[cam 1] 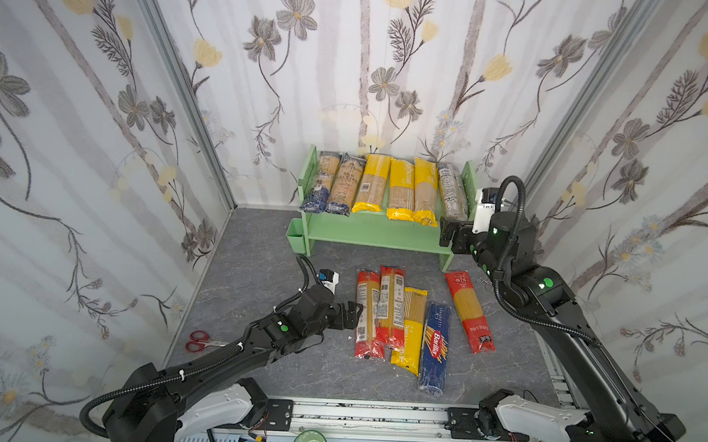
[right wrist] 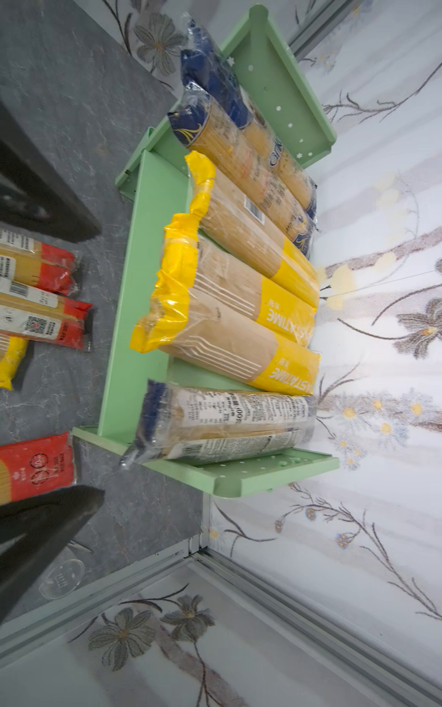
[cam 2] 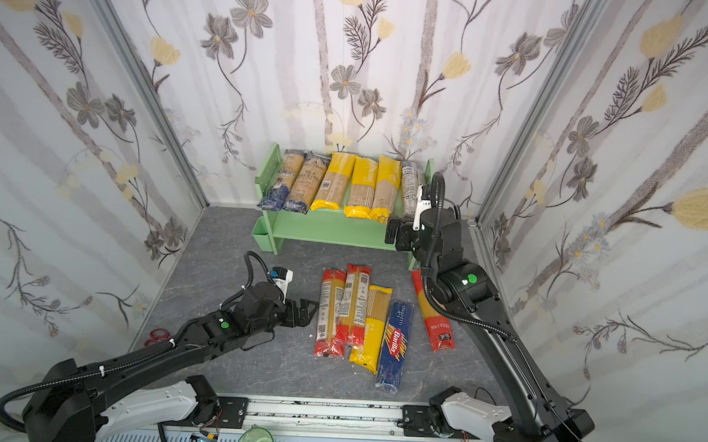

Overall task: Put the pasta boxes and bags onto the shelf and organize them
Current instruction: 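Open the right gripper and draw it back down toward the table packs, then grasp the white-and-red spaghetti pack nearest the left gripper with the left gripper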

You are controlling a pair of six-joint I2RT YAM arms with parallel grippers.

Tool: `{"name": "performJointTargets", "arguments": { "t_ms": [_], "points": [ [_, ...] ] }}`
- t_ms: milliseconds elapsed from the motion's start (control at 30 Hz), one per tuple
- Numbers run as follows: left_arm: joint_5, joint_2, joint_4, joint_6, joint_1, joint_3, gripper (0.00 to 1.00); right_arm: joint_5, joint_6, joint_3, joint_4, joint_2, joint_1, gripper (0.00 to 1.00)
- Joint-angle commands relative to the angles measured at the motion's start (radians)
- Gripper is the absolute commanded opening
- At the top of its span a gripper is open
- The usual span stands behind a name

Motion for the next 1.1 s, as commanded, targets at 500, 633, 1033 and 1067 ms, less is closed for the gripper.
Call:
{"name": "performJointTargets", "arguments": {
  "t_ms": [500,633,1033,1067],
  "points": [
    [-0.164,0.203,0.032,-0.121,-0.237,-0.046,1.0,-0.046,0.154,-0.405,-0.07,-0.395,0.049,1.0],
    [-0.199,0.276,0.032,-0.138,-0.28,-0.016,1.0,-0.047,0.152,-0.43,-0.058,-0.418,0.049,1.0],
    [-0.212,0.536,0.024,-0.141,-0.347,0.11,1.0,-0.018,0.135,-0.481,-0.04,-0.485,0.048,1.0],
    [-0.229,0.548,0.019,-0.131,-0.347,0.115,1.0,-0.015,0.136,-0.482,-0.041,-0.491,0.048,1.0]
  ]
}}
